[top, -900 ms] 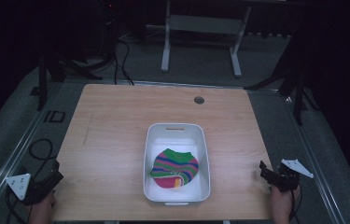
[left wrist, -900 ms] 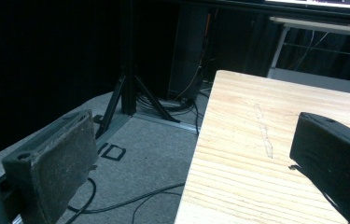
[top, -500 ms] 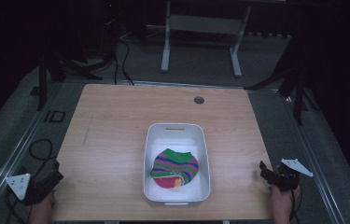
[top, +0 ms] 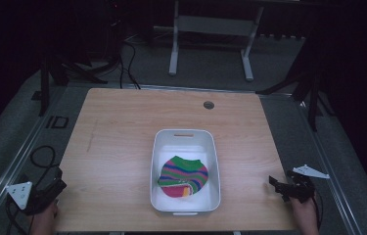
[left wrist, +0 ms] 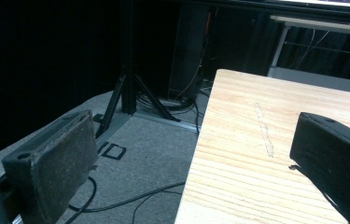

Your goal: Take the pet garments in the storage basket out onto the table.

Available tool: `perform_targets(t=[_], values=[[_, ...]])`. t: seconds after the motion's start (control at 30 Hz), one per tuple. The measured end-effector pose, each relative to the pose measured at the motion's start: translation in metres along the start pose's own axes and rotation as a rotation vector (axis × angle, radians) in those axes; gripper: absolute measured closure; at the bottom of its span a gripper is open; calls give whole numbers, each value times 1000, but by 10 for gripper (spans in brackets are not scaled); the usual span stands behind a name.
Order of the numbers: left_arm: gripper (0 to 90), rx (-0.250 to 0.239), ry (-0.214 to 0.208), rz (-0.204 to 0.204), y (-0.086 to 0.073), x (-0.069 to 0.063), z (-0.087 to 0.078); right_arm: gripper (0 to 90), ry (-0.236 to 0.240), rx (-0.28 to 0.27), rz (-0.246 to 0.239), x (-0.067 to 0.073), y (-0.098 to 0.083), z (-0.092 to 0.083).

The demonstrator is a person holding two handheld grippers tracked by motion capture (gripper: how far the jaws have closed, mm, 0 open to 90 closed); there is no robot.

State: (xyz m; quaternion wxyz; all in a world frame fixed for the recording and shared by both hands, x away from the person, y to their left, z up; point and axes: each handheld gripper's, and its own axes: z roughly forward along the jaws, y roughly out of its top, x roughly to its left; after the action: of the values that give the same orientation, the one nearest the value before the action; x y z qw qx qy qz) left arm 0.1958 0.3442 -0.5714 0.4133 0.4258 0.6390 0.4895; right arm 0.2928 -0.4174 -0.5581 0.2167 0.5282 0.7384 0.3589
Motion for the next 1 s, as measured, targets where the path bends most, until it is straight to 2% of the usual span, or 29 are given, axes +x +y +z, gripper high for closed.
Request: perform_targets(t=[0.1,0.2,0.27,0.33,0.37,0.4,0.43,0.47,0.5,0.57,0.63,0.77,0.8,1.0], values=[[12,-1,1,2,0,0,0,134,34,6,-31,0,0,-1],[12,0,1,0,0,0,0,134,79,23,-105,3,1,-1],[12,2,1,-1,0,0,0,126,142,41,-139,6,1,-1],[12,3,1,-1,0,0,0,126,175,63,-186,11,0,1],[12,4,1,-1,0,0,0,126,202,77,-194,13,0,2],[12,4,1,-1,0,0,0,126,257,90,-215,17,0,3],[12,3,1,-2,0,0,0,126,257,90,-215,17,0,3],[12,3,1,-1,0,0,0,125,295,103,-222,20,2,4],[12,3,1,-1,0,0,0,125,295,103,-222,20,2,4],[12,4,1,-1,0,0,0,125,326,105,-235,24,4,4],[12,3,0,-2,0,0,0,122,339,105,-270,30,9,3],[12,3,-1,-1,0,0,0,122,369,95,-300,36,15,3],[12,3,-1,-2,0,0,0,122,390,104,-329,41,18,3],[12,3,-2,-2,0,0,0,122,427,123,-377,54,26,5]])
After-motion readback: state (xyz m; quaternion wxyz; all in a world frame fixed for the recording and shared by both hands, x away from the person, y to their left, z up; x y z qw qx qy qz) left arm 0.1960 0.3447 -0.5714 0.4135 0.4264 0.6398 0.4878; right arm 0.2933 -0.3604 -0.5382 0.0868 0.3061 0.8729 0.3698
